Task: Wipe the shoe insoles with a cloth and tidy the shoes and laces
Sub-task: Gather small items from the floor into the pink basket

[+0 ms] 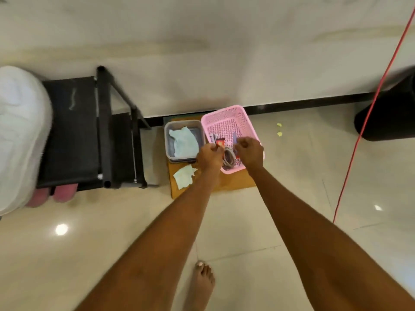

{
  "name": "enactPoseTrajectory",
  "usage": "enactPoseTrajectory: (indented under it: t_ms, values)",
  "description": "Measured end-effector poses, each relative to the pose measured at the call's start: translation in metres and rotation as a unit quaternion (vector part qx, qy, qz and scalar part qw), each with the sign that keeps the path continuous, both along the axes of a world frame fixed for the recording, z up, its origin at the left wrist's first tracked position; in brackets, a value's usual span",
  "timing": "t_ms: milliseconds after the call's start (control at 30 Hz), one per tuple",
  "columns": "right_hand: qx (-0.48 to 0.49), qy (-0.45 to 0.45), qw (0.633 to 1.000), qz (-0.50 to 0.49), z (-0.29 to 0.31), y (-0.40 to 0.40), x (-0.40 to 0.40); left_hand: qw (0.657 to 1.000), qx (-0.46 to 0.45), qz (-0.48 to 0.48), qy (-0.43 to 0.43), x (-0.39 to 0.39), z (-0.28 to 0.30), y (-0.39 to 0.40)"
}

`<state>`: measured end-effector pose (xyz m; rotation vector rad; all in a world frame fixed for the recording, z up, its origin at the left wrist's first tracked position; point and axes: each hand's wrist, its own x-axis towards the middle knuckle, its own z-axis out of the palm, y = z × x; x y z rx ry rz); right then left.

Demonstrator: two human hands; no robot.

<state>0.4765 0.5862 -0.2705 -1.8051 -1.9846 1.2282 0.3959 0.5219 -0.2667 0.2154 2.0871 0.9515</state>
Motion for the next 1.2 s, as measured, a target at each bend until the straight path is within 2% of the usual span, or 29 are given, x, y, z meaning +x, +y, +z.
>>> enactPoseTrajectory:
  t_ms: [233,333,567,800,867,1033,1133,1200]
  values:
    - [0.042,-0.085,0.993,0.071,-0.071,0.072,-0.031,0.983,-0.058,-0.127,0.115,-0.027,-0.044,0.079]
    - [0.011,-0.101,0.991,0.081,-0.086,0.084,-0.041,0.968,-0.086,-0.171,0.165,-0.033,-0.062,0.092]
    - [0.003,-0.124,0.989,0.075,-0.096,0.088,-0.041,0.937,-0.138,-0.225,0.230,-0.031,-0.079,0.101]
    - [0.015,-0.114,0.992,0.060,-0.082,0.084,-0.039,0.920,-0.139,-0.253,0.266,-0.031,-0.074,0.098]
    - [0.033,-0.083,0.995,0.043,-0.069,0.077,-0.034,0.919,-0.126,-0.255,0.272,-0.028,-0.060,0.092]
    - [0.055,0.067,0.994,-0.065,-0.024,0.029,-0.002,0.904,-0.075,-0.285,0.309,-0.012,-0.006,0.055]
    - [0.060,0.126,0.972,-0.188,-0.005,-0.015,0.022,0.882,0.002,-0.366,0.297,0.005,0.017,0.016]
    - [0.061,0.126,0.956,-0.256,0.002,-0.051,0.041,0.868,0.028,-0.419,0.265,0.020,0.028,-0.018]
